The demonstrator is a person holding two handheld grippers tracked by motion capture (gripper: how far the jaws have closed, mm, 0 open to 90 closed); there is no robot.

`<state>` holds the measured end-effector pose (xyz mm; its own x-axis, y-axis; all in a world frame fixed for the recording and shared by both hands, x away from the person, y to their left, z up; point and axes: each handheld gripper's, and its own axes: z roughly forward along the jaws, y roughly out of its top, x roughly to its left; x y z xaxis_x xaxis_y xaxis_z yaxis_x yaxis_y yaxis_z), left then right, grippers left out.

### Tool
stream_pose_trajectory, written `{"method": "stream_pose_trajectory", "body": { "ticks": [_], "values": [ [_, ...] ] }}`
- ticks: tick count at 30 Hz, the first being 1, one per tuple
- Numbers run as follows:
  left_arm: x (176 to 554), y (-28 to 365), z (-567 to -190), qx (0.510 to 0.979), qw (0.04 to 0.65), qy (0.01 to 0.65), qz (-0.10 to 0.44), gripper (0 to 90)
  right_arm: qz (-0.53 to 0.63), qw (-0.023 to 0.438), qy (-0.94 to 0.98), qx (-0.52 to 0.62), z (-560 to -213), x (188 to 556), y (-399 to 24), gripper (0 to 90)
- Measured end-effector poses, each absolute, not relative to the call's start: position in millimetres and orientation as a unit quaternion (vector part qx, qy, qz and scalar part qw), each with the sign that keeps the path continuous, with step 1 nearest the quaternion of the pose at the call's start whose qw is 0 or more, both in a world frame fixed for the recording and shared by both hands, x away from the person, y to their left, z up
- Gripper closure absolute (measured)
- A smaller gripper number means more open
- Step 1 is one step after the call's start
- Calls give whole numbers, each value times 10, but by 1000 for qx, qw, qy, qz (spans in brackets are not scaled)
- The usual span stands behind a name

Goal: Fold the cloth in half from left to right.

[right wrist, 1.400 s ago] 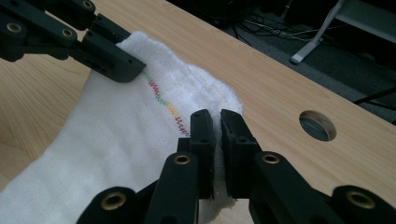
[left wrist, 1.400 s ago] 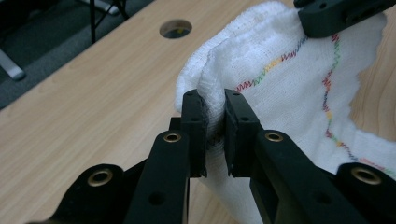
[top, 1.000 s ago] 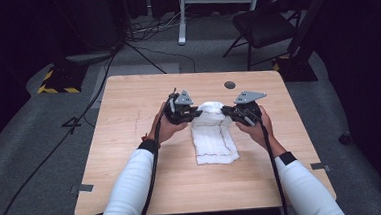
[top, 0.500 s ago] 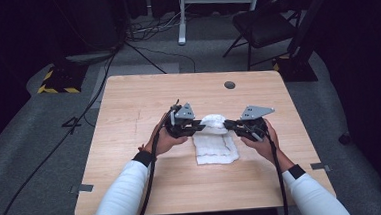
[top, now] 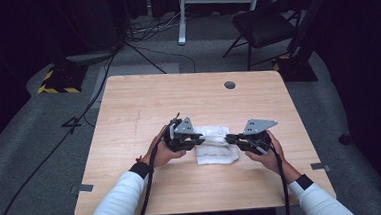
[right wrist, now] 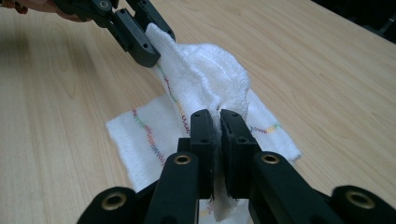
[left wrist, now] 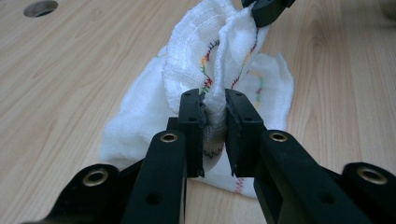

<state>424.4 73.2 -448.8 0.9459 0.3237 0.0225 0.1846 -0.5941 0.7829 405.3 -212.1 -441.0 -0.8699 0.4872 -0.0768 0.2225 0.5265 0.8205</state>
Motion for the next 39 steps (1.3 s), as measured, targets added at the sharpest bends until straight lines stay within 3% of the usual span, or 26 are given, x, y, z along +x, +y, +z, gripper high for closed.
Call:
{"method": "stream_pose_trajectory", "body": {
  "ticks": [17, 29, 33, 39],
  "values": [
    [4018, 643, -4724, 915, 377, 124, 64, 737, 404, 103, 887, 199, -4649, 3927, -2176, 822],
    [3851, 662, -4754, 917, 374, 126, 52, 575, 389, 83, 892, 213, -4730, 3833, -2297, 749],
    [3772, 712, -4696, 917, 376, 123, 54, 559, 393, 92, 889, 217, -4682, 3786, -2356, 712],
    [3700, 840, -4571, 903, 396, 154, 63, 413, 410, 123, 873, 235, -4551, 3798, -2389, 640]
  ]
}}
